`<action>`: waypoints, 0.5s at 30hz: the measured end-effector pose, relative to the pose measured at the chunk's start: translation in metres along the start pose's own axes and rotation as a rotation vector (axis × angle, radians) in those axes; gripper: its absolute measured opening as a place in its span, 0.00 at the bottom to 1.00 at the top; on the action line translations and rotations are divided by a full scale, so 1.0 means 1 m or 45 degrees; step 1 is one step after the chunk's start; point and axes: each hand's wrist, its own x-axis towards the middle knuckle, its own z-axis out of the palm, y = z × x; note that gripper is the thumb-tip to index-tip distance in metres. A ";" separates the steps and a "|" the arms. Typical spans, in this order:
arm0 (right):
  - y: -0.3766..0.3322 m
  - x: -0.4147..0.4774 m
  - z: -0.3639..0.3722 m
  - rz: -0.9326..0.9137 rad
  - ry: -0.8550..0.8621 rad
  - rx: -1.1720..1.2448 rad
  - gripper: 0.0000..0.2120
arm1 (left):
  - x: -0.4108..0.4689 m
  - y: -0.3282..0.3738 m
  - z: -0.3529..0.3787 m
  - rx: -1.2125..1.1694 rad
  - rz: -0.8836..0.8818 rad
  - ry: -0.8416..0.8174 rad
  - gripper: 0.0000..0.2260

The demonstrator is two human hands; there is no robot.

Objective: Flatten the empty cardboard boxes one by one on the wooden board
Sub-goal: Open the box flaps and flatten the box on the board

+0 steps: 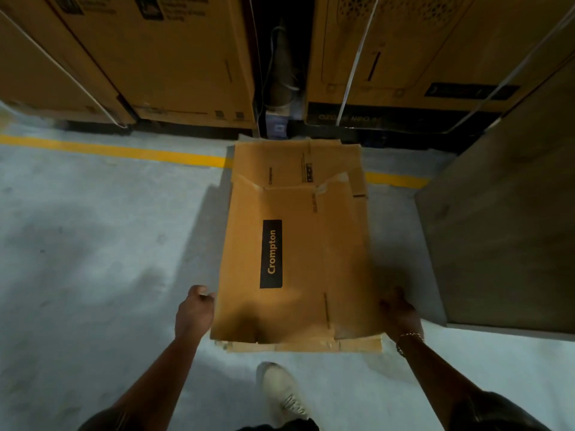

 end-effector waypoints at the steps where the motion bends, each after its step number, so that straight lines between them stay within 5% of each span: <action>1: 0.000 -0.012 -0.003 -0.011 -0.022 -0.048 0.13 | -0.008 0.000 -0.007 0.006 -0.004 -0.005 0.15; 7: -0.040 -0.107 -0.074 -0.233 -0.175 -0.183 0.25 | -0.087 0.036 -0.074 0.136 0.337 -0.021 0.21; 15: -0.119 -0.243 -0.254 -0.353 -0.153 0.067 0.40 | -0.228 0.192 -0.187 0.120 0.720 -0.098 0.28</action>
